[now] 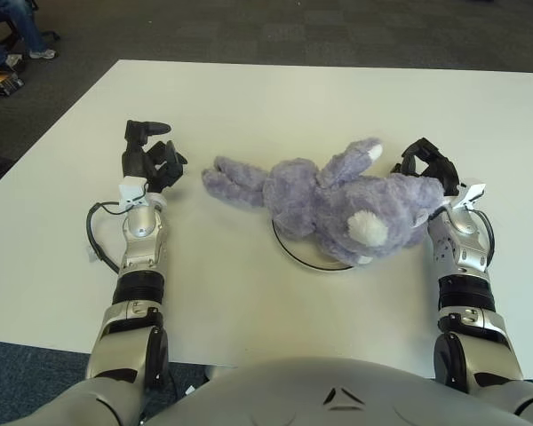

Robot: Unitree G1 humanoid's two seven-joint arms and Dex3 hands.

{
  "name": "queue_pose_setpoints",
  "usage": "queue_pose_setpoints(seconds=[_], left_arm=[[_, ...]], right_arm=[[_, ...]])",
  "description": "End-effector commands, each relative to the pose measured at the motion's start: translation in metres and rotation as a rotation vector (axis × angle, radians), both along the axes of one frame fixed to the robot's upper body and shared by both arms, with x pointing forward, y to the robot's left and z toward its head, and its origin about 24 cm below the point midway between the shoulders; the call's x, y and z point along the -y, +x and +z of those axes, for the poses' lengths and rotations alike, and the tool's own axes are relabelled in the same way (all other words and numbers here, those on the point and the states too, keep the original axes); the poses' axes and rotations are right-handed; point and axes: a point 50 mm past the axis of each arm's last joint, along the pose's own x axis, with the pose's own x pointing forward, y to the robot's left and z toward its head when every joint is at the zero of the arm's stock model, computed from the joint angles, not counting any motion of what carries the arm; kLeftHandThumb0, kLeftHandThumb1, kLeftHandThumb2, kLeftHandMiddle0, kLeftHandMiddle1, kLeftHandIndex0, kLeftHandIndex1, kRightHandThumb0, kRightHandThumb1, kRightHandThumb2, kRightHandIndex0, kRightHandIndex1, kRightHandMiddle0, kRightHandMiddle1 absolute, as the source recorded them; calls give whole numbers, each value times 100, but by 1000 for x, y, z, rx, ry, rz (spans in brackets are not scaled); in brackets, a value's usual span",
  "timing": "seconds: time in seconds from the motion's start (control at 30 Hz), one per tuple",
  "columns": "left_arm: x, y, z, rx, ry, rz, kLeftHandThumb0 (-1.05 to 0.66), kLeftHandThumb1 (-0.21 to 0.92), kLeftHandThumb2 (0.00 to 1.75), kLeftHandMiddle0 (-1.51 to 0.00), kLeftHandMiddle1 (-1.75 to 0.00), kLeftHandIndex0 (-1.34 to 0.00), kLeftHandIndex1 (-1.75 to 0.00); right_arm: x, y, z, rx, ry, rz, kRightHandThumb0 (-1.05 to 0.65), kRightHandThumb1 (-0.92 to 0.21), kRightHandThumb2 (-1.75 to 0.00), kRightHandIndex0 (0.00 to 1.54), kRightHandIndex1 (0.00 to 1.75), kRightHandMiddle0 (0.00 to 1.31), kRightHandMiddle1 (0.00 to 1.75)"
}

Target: Put the doll into the plate.

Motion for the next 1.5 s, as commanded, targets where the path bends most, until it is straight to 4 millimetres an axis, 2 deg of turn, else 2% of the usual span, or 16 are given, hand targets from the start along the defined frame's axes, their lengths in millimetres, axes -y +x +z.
queue_pose_setpoints(seconds=[0.0,0.63,0.97,1.47], left_arm=[[9,-11,-27,-86,-59,-23,-40,60,95,-109,-175,-39,-175],[23,-17,-34,-161,-251,-117,-41,55,102,-106,-175,-43,-175],[30,-26,-27,-191,-216,-131,-42,53,104,-108,-175,-44,-175],[38,-37,-26,-225,-114,-260,-41,54,103,-105,-175,-44,-175]], right_arm=[[2,-12,-26,-124,28,-9,-45,-42,-119,113,175,53,175],[2,-9,-24,-130,11,-14,-45,-41,-119,115,175,54,175],[0,-8,-23,-133,0,-26,-45,-41,-120,117,175,54,175],[0,-8,-21,-130,-30,-42,-45,-41,-120,116,175,54,175]])
